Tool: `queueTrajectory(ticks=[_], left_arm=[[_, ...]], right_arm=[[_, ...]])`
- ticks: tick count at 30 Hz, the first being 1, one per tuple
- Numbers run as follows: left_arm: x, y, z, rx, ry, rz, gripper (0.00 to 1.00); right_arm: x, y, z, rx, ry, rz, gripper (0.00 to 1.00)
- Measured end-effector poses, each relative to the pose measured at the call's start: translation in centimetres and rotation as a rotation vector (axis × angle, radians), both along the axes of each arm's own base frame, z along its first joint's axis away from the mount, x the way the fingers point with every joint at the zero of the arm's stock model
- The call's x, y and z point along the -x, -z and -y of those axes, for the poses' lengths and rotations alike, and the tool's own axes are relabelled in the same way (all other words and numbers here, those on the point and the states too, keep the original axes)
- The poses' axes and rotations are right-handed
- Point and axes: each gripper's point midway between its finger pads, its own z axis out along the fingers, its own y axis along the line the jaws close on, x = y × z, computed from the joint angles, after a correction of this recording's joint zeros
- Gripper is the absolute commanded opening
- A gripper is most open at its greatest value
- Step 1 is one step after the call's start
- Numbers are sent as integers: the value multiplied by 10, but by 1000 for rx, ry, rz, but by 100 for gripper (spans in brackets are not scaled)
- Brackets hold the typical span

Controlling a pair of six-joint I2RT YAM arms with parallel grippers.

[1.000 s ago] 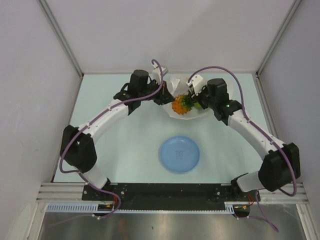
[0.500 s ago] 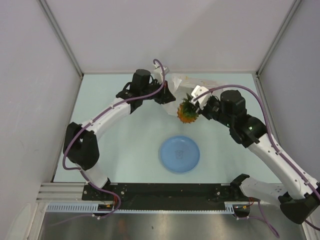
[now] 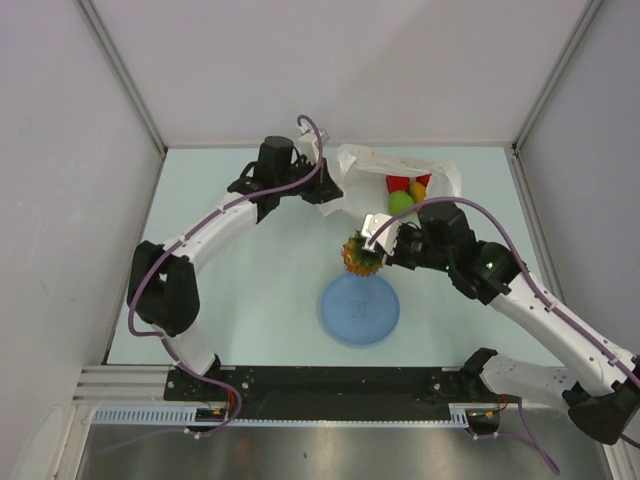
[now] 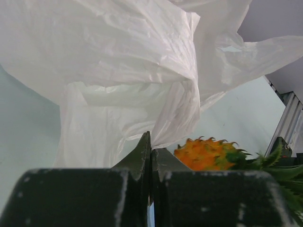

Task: Take the fake fruits out of the plastic bag
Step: Place the fake fruit on the plate.

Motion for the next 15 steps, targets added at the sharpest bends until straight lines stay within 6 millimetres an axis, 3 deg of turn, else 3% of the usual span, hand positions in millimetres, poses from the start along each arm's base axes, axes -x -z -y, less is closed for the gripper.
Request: queueTrajectory(ticks=[7, 15], left_arm=[[-2, 7, 0, -4, -4, -20, 1], [-2, 7, 0, -3, -4, -20, 2]], right_arm=[[9, 47, -13, 78, -53, -89, 0], [17, 63, -28, 84, -108, -120, 0]])
